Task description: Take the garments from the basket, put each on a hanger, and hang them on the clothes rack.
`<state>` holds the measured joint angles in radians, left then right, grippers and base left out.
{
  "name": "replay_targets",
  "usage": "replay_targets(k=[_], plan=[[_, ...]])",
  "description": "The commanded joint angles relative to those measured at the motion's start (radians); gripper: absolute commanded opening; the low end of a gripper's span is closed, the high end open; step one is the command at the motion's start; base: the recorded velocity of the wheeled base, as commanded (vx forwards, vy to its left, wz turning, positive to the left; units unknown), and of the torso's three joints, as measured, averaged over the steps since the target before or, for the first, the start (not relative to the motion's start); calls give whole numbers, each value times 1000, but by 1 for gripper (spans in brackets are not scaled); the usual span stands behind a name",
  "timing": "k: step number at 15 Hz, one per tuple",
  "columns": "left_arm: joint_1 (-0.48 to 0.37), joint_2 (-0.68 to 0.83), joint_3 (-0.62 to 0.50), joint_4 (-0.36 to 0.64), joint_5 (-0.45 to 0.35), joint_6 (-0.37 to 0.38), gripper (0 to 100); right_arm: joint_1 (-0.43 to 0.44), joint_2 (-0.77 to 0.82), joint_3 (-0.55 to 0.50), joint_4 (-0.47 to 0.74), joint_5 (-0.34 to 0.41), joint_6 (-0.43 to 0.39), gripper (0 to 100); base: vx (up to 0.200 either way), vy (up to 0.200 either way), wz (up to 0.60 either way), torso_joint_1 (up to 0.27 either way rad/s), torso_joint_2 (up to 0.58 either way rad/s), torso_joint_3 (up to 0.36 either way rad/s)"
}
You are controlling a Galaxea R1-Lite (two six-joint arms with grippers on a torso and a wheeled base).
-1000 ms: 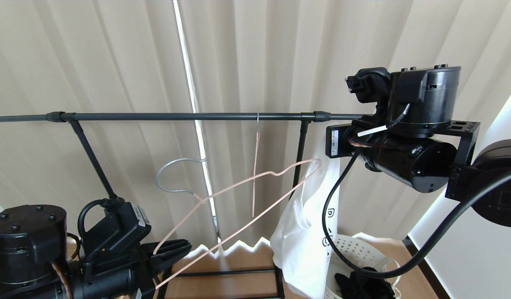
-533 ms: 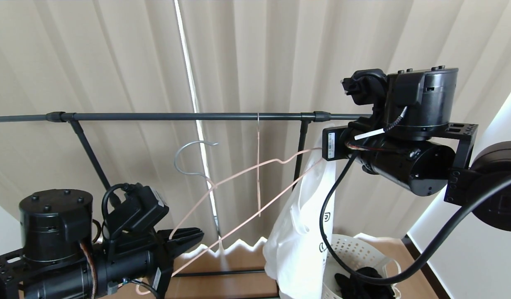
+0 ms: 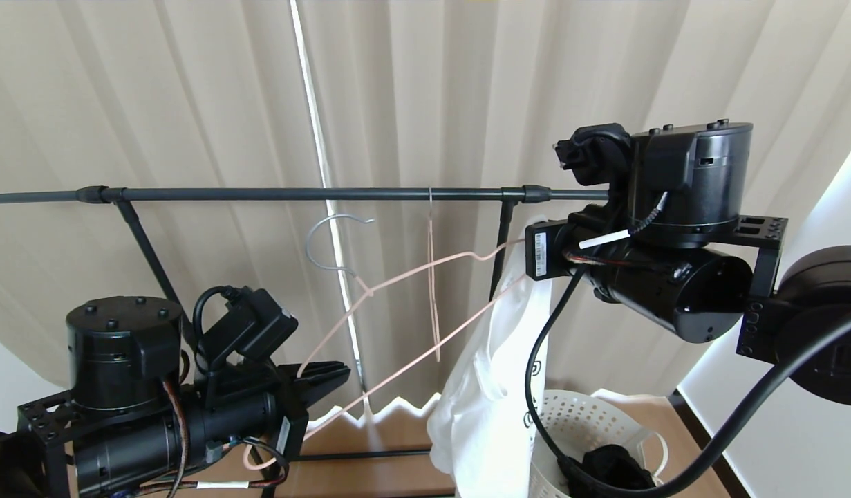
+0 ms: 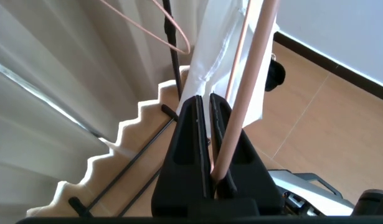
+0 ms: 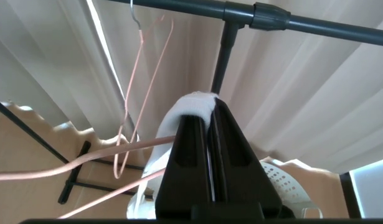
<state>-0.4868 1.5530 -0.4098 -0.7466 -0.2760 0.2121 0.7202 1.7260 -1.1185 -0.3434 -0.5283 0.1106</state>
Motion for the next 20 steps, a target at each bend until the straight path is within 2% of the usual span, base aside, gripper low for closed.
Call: replay_targets(k=[1,2,6,8,14,20], plan=[[-4,19,-14,0,1,-2,0,24,0,6,0,-9,0,0,0,0,0,0,0,0],[-4,19,-14,0,1,-2,0,24,0,6,0,-9,0,0,0,0,0,0,0,0],[-29,38,-17,-5,18,-4,0,113,-5,23,-6,-42,1,0,0,0,0,0,0,0],[-30,44,-17,-5,18,-4,0,137,0,37,-48,-55,-2,0,0,0,0,0,0,0],[-36,47,-11,-7,20,-2,0,166,-2,34,-57,-65,-2,0,0,0,0,0,0,0],[-38,-21,35,-4,126,-134,0,122,0,36,-149,-65,-34,0,0,0,0,0,0,0]])
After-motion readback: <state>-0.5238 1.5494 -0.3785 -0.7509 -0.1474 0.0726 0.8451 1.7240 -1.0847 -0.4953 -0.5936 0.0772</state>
